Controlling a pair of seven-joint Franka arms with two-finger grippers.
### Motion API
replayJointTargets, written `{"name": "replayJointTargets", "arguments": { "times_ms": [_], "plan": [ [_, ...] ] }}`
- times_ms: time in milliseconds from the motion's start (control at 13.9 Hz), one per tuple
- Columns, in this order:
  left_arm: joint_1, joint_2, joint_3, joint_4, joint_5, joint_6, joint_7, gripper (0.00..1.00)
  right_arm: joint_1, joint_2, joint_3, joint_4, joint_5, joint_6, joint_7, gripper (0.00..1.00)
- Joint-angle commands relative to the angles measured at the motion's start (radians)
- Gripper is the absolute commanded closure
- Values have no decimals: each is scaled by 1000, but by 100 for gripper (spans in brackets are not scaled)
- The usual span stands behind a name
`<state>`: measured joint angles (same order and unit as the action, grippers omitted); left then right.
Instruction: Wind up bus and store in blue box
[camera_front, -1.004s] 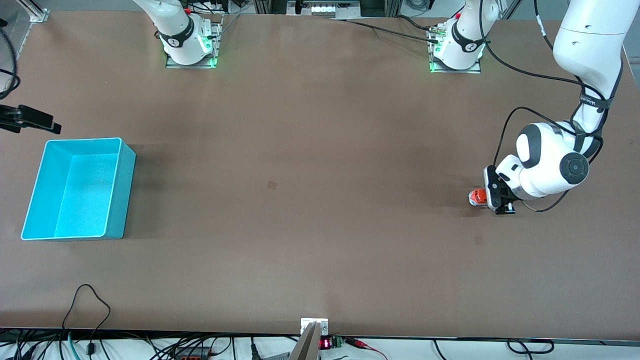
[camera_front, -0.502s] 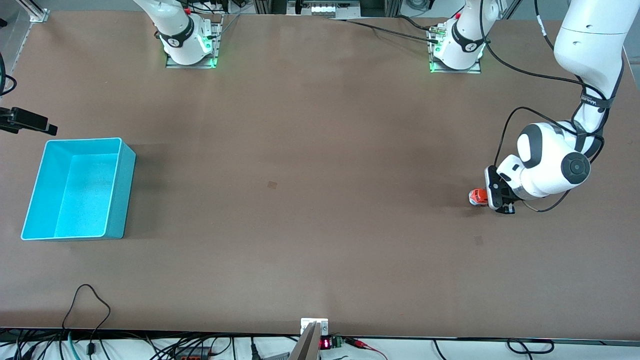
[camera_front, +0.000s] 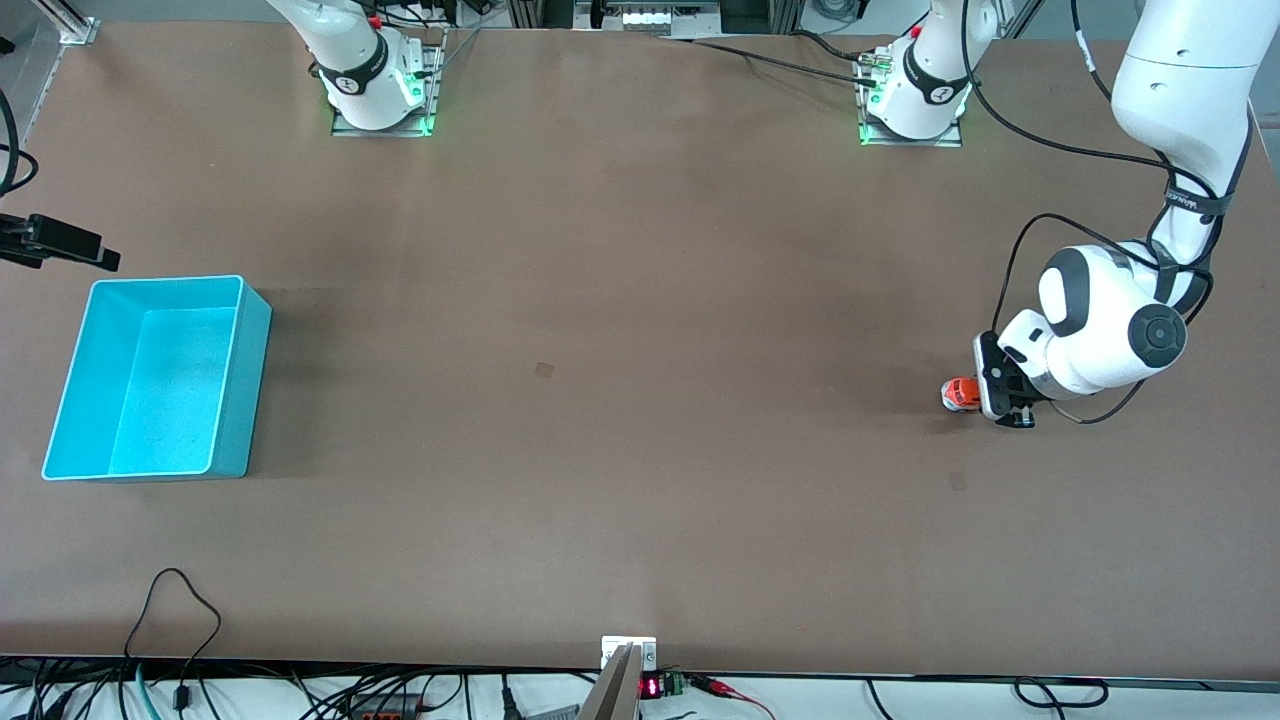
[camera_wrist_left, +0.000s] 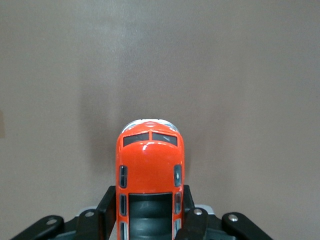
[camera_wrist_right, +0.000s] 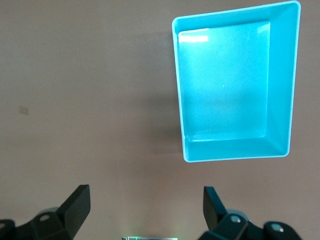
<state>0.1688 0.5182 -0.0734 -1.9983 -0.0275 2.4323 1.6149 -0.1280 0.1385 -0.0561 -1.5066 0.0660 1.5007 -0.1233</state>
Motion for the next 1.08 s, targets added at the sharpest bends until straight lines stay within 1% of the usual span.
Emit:
{"name": "replayJointTargets", "arguments": {
  "times_ms": [0, 215, 430, 574, 861, 1004],
  "plan": [
    [50, 8, -9, -8, 0, -9, 10, 60, 7, -4, 9, 14, 9, -11, 5, 0],
    [78, 25, -5, -10, 4, -19, 14, 61, 30, -5, 9, 14, 2, -8, 11, 0],
    [139, 46, -5, 0, 89, -32, 16, 61, 51, -7, 9, 14, -8, -4, 16, 0],
    [187, 63, -6, 4, 147, -32, 42, 61, 76, -8, 9, 14, -41, -2, 16, 0],
    [250, 101, -5, 29, 162, -29, 138, 61, 143, -4, 10, 12, -124, -8, 14, 0],
    [265, 105, -3, 38, 184, -29, 155, 60, 154, 0, 10, 9, -129, -13, 17, 0]
  ]
}}
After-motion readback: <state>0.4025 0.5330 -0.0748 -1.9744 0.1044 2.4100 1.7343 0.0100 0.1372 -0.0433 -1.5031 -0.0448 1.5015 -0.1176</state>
